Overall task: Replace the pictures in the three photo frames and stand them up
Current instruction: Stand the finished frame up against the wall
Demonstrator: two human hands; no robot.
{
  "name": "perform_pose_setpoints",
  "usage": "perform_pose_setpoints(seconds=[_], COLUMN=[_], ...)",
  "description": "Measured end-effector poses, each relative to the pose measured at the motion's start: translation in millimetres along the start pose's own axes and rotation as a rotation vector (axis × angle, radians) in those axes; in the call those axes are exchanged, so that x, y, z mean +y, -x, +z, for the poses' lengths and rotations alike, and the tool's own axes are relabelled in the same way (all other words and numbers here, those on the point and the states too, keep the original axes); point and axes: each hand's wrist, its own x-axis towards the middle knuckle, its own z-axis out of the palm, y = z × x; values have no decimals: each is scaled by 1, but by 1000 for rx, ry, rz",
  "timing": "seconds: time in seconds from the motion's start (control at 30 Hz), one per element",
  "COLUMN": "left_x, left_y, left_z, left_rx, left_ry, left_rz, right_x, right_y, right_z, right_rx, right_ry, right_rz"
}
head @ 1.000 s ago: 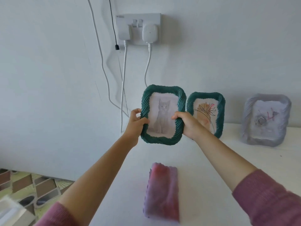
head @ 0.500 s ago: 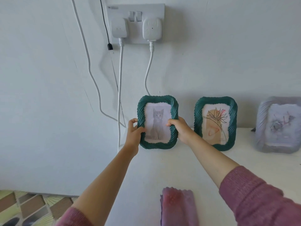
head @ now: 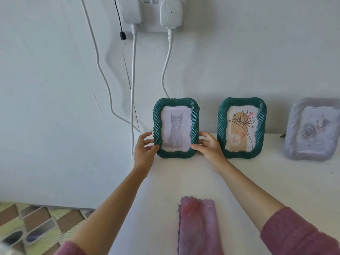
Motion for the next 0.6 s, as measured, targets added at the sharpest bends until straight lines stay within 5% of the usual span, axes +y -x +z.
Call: perform_pose_setpoints(seconds=[0.47,0.6], left_x=[-5,3], left_y=[5,20], left_z=[-1,6], left_rx=[6,271], left_ry=[-1,-91], left_rz=[-2,110], right_x=[0,1], right_y=[14,18], right_z=[3,1], right_rx=[53,76], right_ry=[26,-35], right_rz=[19,80])
